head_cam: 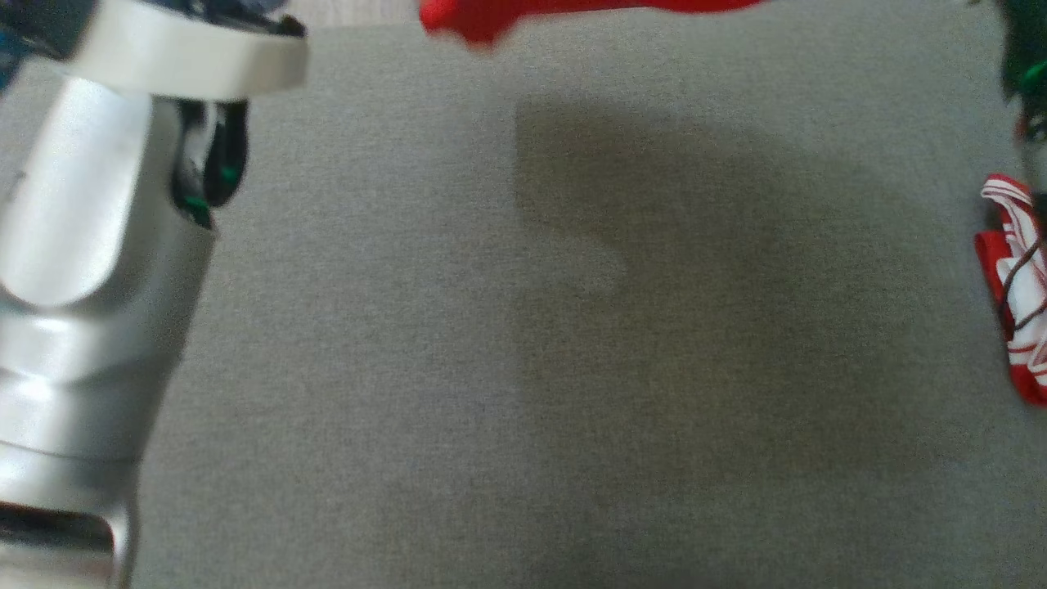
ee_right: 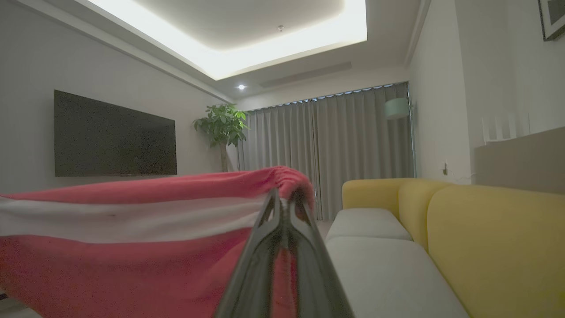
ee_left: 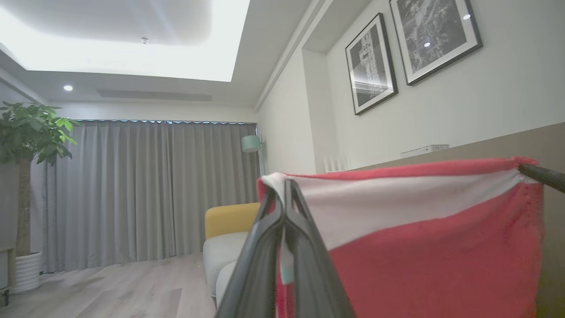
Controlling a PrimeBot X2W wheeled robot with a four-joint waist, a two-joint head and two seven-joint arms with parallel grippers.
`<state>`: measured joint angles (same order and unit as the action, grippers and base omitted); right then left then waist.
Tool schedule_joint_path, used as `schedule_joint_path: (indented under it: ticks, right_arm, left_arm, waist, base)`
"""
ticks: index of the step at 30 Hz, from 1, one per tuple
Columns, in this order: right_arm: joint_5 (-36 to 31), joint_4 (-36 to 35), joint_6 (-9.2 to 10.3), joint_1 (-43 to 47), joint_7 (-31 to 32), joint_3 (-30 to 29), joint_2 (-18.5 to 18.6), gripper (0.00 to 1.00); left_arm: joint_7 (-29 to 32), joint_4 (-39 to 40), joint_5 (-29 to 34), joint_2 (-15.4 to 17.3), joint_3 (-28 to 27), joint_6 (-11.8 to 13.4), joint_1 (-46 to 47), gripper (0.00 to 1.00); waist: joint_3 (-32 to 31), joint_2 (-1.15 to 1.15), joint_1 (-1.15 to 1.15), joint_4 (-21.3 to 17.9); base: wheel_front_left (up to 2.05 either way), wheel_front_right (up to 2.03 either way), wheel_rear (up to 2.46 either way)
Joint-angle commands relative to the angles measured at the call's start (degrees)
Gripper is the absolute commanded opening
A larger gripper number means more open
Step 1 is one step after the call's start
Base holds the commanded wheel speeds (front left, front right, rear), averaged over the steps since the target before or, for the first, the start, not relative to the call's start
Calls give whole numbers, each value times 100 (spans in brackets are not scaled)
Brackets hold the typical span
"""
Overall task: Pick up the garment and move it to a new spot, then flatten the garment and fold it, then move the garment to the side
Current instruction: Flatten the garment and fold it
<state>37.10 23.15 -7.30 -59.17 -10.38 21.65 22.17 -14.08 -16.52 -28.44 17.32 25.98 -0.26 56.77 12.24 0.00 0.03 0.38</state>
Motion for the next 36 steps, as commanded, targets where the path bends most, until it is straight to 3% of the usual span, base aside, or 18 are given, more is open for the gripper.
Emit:
schedule_joint_path:
  ticks: [1,5,12,17,23,30,34,36]
  right_arm:
    - [-2,-63,-19,101,-63,68,8,0]
    - [206,376,-19,706,-264,464,110,0]
    - [684,673,-19,2561,-434,1218,122,0]
    - [1270,209,-19,3926,-457,1690,224,0]
    - [1534,-559,-19,5181,-460,1678,464,0]
    - [1596,-1328,-19,5585,-461,1168,478,0]
    - [1787,-1470,-19,5151,-446,997,266,0]
    - [1945,-1442,-19,4832,-312,941,119,0]
  left_arm:
    - [-33,86,34,224,-226,7,9,0]
    - [-83,-71,-114,-37,-300,4,-873,0]
    - [-90,-191,-21,-742,-719,-147,-3423,0]
    - [-91,90,250,-1283,-1332,-303,-4941,0]
    - [-91,471,457,-1431,-1616,-530,-6048,0]
    - [-91,1019,640,-1442,-1723,-635,-6027,0]
    - [-92,890,628,-1408,-1791,-688,-5003,0]
    - [-31,656,661,-1220,-1674,-705,-4313,0]
  waist:
    - [-16,0,-3,31]
    - [-123,0,-3,94]
    - [-249,0,-3,86]
    - [-433,0,-3,67]
    - [-670,0,-3,24]
    - [-607,0,-3,-117]
    - [-373,0,-3,-217]
    - [-195,0,-3,-292]
  base:
    - [0,0,0]
    - [0,0,0]
    - [0,0,0]
    - [0,0,0]
    - [0,0,0]
    - [0,0,0]
    - [0,0,0]
    - [0,0,0]
